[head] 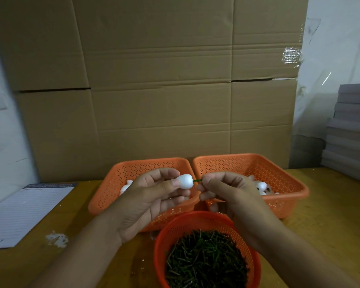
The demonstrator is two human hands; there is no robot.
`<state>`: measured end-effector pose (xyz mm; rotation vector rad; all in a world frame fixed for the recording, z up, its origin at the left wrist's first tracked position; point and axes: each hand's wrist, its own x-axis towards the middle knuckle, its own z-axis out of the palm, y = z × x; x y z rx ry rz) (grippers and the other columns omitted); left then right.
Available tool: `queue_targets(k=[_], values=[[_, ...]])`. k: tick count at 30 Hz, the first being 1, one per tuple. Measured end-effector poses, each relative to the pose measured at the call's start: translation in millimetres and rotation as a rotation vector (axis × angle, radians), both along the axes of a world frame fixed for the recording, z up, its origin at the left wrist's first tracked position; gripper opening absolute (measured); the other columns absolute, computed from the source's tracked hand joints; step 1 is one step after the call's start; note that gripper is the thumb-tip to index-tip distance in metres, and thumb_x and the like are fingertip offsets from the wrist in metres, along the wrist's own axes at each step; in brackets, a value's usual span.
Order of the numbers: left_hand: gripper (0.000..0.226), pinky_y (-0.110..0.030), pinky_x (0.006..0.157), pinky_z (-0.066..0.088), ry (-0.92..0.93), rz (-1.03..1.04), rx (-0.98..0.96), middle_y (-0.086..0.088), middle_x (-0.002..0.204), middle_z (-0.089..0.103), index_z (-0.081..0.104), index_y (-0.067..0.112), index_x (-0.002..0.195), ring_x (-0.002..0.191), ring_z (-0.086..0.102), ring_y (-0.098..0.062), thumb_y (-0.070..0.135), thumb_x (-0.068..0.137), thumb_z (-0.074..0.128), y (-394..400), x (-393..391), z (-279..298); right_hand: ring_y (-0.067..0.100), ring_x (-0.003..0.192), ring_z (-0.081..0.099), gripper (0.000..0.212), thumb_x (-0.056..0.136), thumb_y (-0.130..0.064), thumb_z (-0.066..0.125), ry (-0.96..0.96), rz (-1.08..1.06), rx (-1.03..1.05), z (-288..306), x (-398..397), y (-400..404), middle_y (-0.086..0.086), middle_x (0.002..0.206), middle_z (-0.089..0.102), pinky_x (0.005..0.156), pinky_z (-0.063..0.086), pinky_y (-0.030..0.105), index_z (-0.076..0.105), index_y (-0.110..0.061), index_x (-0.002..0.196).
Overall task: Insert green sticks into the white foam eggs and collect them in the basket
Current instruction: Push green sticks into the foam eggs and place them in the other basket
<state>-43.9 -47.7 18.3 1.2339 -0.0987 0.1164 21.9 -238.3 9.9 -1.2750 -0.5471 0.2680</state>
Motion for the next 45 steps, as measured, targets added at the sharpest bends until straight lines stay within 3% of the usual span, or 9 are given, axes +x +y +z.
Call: queue_targets(k=[3,8,20,26,29,33,45], values=[[0.045,-0.028,0.078,0.059,-0.012,-0.011,0.038,-0.019,0.115,0.072,0.067,0.009,0.115,0.099,0.073,-0.024,0.014,0.074,0.081,-1,0,-2,0.015,0.074,0.072,0.008,0.09,-0.014,0.068,-0.018,0.005,-0.001,0,-2,1,0.012,0.091,0.077,0.053,0.05,0.021,0.075,-0.013,0.087],[0.036,-0.027,0.079,0.058,-0.03,0.002,0.09,-0.013,0.109,0.073,0.078,0.018,0.101,0.095,0.073,-0.022,0.016,0.067,0.087,-3,1,-4,0.014,0.073,0.071,0.012,0.091,-0.014,0.067,-0.021,0.005,0.002,-1,-3,2,0.012,0.09,0.076,0.053,0.05,0.021,0.076,-0.016,0.082],[0.034,-0.03,0.074,0.059,-0.051,-0.067,-0.109,-0.012,0.11,0.072,0.078,0.014,0.106,0.092,0.072,-0.021,0.009,0.072,0.078,4,3,-5,0.01,0.069,0.067,0.009,0.092,-0.015,0.065,0.02,-0.041,0.018,2,-2,-1,0.007,0.086,0.075,0.052,0.048,0.02,0.072,-0.009,0.09],[0.047,-0.032,0.077,0.058,-0.079,-0.157,-0.037,-0.007,0.114,0.071,0.073,0.016,0.118,0.093,0.07,-0.017,0.023,0.074,0.089,6,0,-6,0.011,0.068,0.065,0.009,0.091,-0.015,0.066,0.015,-0.023,0.026,3,-3,0,0.008,0.086,0.074,0.052,0.047,0.02,0.071,-0.008,0.09],[0.044,-0.031,0.076,0.057,-0.063,-0.104,0.031,-0.008,0.105,0.071,0.075,0.019,0.113,0.09,0.07,-0.016,0.029,0.073,0.089,3,1,-6,0.011,0.068,0.065,0.01,0.091,-0.015,0.066,-0.004,-0.016,0.028,2,-3,-1,0.009,0.087,0.074,0.051,0.047,0.021,0.073,-0.01,0.086],[0.031,-0.029,0.076,0.057,-0.054,-0.057,0.104,-0.006,0.097,0.072,0.077,0.022,0.106,0.087,0.069,-0.014,0.025,0.075,0.08,0,1,-8,0.011,0.069,0.065,0.01,0.091,-0.015,0.066,-0.052,-0.018,0.012,0,-4,0,0.009,0.086,0.074,0.052,0.047,0.02,0.073,-0.01,0.085],[0.031,-0.028,0.077,0.058,-0.05,-0.022,0.132,-0.004,0.097,0.072,0.078,0.021,0.1,0.084,0.069,-0.014,0.02,0.069,0.083,-5,-1,-5,0.011,0.067,0.065,0.016,0.091,-0.013,0.067,-0.099,-0.03,-0.012,0,-5,3,0.009,0.083,0.075,0.052,0.047,0.019,0.077,-0.018,0.078]])
